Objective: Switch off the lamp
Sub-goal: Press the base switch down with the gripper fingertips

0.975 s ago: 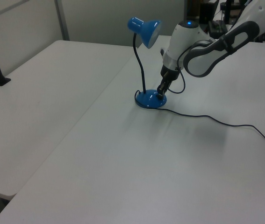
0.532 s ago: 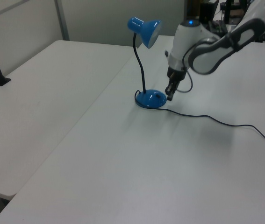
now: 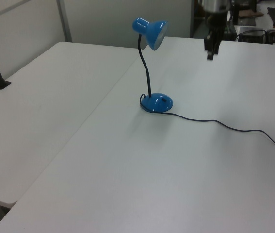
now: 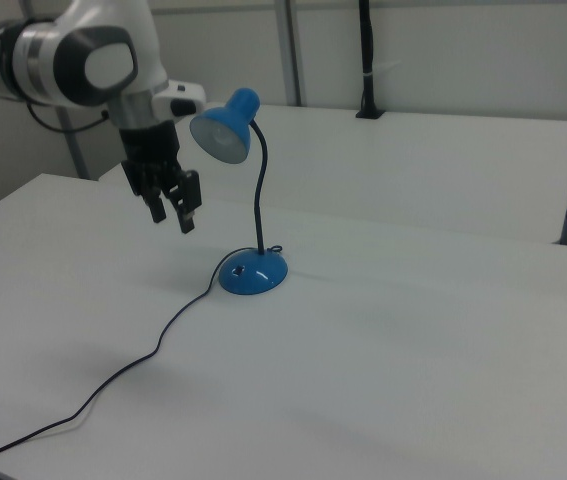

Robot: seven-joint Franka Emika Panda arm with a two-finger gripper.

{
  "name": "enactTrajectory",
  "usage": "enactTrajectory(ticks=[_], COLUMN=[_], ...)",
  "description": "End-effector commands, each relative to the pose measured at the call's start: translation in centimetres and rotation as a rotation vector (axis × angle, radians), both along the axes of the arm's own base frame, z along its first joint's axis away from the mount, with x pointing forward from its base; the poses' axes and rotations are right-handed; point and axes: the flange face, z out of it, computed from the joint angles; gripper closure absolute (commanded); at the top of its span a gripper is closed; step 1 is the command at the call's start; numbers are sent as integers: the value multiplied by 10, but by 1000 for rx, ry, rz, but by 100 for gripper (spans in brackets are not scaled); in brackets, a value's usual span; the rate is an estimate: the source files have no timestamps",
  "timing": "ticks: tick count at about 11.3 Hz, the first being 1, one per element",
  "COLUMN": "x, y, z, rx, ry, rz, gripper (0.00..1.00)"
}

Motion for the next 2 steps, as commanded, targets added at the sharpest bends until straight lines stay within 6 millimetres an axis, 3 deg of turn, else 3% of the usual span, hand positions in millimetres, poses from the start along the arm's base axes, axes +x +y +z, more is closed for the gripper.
enactTrajectory(ticks=[1, 2], x=[10, 11], y=[-14, -14], z=[18, 17], rx=[-19, -21], ry=[17, 21], rz=[-9, -8], gripper=[0, 0])
